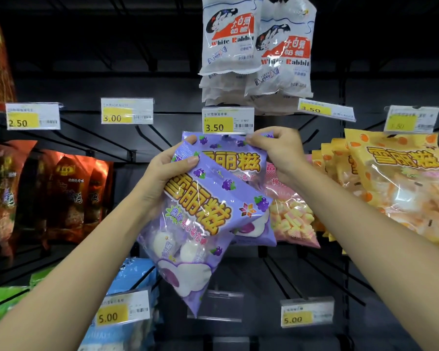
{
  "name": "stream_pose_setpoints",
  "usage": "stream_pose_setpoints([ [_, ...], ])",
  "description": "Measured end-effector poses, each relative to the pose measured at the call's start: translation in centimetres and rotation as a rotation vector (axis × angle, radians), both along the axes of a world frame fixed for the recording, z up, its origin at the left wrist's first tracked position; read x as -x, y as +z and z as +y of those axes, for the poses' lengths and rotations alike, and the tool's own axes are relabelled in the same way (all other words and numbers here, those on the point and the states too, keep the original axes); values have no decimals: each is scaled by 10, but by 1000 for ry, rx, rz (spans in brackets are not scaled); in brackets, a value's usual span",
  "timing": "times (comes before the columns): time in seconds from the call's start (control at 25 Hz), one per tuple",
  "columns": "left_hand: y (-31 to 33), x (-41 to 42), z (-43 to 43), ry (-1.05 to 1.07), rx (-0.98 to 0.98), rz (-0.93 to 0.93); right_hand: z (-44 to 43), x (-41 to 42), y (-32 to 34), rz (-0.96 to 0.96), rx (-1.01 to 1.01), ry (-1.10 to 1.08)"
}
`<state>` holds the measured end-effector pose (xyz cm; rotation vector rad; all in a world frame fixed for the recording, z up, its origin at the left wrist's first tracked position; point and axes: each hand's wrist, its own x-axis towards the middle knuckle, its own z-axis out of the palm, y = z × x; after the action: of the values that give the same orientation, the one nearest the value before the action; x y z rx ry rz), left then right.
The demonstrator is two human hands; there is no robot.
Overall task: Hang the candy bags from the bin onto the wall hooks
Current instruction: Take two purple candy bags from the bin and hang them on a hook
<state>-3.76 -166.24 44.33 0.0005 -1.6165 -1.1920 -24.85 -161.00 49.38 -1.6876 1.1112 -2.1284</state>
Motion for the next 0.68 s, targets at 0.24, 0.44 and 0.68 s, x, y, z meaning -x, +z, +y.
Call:
stream_pose_setpoints([
  [0.24, 0, -2, -11, 13, -29, 18, -7, 1, -5, 37, 87, -30],
  [0.44, -10, 11, -11, 202, -39, 61, -16, 2, -19, 171, 116, -237],
  [0.68, -12, 16, -4, 270, -28, 281, 28, 3, -48, 134, 253, -163],
])
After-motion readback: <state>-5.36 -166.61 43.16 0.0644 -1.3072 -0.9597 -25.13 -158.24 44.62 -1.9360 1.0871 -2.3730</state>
